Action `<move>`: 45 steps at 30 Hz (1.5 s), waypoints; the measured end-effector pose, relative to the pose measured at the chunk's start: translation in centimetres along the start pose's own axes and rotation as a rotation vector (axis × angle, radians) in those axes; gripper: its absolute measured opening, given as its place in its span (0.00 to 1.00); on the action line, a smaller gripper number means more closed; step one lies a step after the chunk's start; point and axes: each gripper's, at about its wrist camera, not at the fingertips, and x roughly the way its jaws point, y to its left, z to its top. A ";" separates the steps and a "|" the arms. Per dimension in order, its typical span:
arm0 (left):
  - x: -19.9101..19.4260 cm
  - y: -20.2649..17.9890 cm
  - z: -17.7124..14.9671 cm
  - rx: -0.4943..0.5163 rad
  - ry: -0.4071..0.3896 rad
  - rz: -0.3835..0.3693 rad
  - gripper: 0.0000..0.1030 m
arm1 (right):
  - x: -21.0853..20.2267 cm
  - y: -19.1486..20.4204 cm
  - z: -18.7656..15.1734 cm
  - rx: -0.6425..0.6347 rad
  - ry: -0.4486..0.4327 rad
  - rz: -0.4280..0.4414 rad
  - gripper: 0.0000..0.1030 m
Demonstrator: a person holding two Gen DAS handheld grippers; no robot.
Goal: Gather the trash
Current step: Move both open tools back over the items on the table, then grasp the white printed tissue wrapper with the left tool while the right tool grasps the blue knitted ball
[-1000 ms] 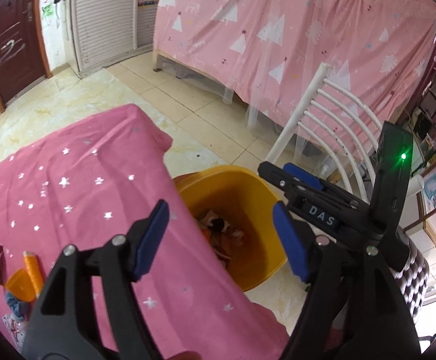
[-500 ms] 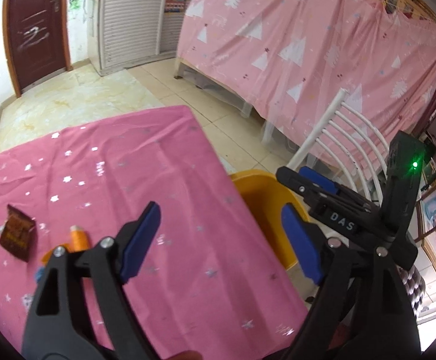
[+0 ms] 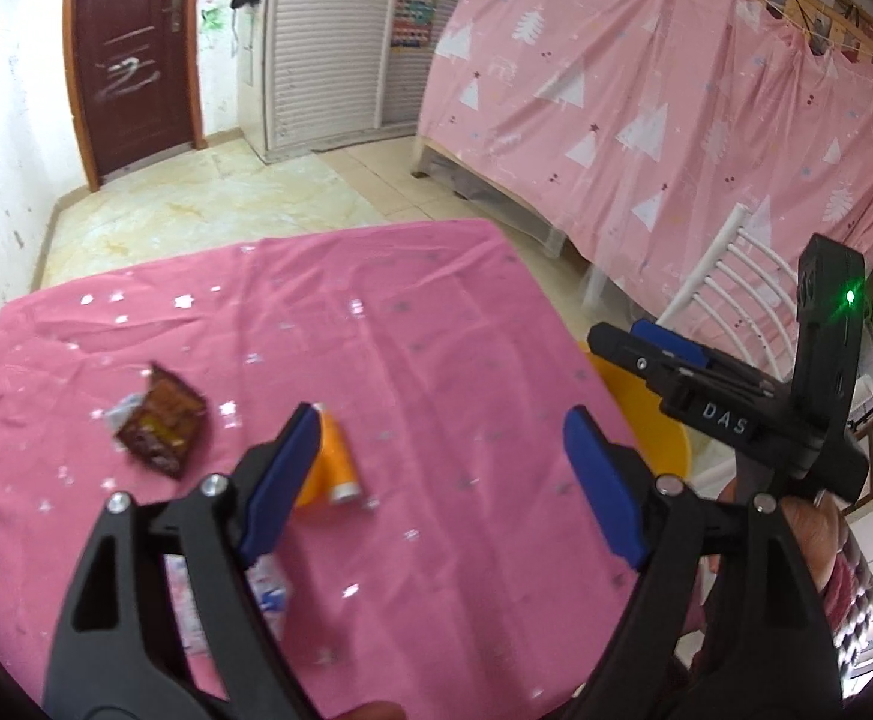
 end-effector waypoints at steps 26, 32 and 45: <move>-1.5 7.1 -6.0 -0.017 0.034 0.114 0.82 | 2.4 11.5 -1.7 -0.201 0.065 0.150 0.58; -0.4 8.2 -7.1 -0.047 0.071 0.084 0.82 | 2.9 13.6 -2.4 -0.243 0.084 0.167 0.58; 0.5 8.5 -8.3 -0.048 0.086 0.081 0.42 | 4.1 15.7 -3.3 -0.278 0.120 0.188 0.58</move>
